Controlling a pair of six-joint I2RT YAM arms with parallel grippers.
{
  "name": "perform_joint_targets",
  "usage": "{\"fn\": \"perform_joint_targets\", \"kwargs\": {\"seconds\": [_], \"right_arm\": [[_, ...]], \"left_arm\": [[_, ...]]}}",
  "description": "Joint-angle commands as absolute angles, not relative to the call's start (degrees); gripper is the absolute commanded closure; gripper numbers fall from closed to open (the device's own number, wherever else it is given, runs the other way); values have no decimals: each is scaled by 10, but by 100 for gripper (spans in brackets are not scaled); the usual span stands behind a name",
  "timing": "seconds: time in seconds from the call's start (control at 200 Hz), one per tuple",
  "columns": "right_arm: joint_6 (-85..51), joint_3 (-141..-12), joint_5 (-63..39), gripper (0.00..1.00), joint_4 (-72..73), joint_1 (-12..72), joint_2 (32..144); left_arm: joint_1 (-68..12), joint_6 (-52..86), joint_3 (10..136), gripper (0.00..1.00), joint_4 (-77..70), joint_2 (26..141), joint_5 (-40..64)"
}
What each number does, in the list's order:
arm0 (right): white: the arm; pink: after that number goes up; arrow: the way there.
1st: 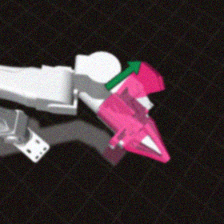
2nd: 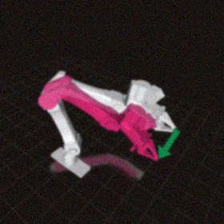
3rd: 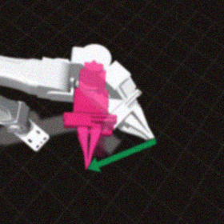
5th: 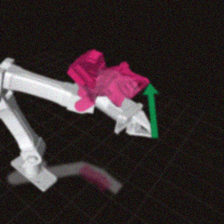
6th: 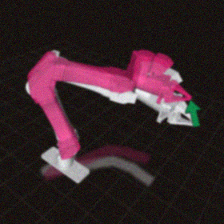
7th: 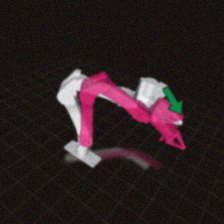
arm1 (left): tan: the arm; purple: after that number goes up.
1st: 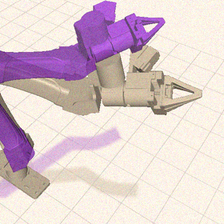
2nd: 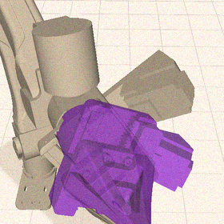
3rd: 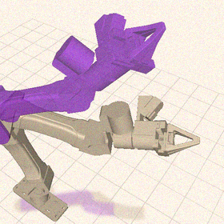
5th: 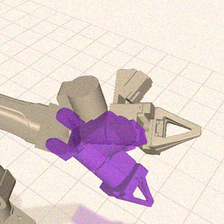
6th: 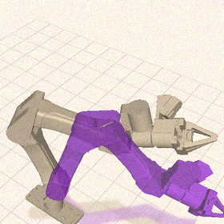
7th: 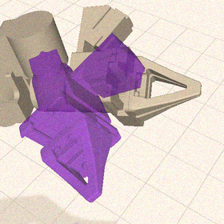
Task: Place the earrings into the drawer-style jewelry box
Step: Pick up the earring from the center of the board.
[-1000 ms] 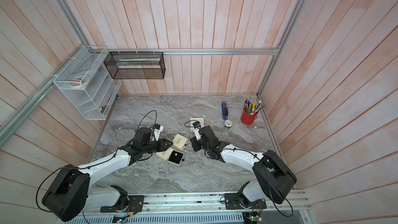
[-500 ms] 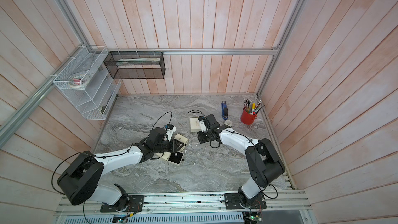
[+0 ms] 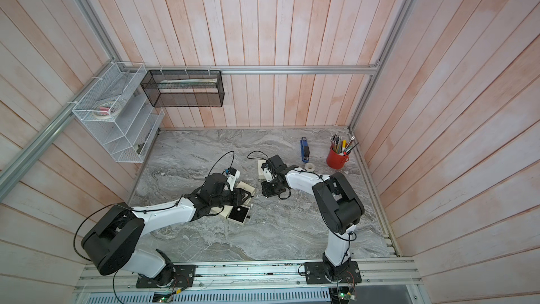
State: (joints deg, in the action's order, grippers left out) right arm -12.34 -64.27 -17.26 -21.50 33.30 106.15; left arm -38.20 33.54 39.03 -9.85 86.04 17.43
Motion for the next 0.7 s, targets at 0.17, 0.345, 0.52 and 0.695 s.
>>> {"fn": "perform_joint_targets", "kwargs": {"seconds": [0.17,0.345,0.52,0.695], "right_arm": [[-118,-652,-197,78,-241,336,1085],[-120,-632,-193,77,-256,336,1075],[-125,-620,-183,75,-268,336,1063],[-128,-615,-183,73,-274,336,1053]], "left_arm": [[-382,322,405,61,-93,862,166],[-383,323,405,61,-93,863,167],[-382,323,405,61,-94,866,169],[-383,320,407,61,-91,866,169]]}}
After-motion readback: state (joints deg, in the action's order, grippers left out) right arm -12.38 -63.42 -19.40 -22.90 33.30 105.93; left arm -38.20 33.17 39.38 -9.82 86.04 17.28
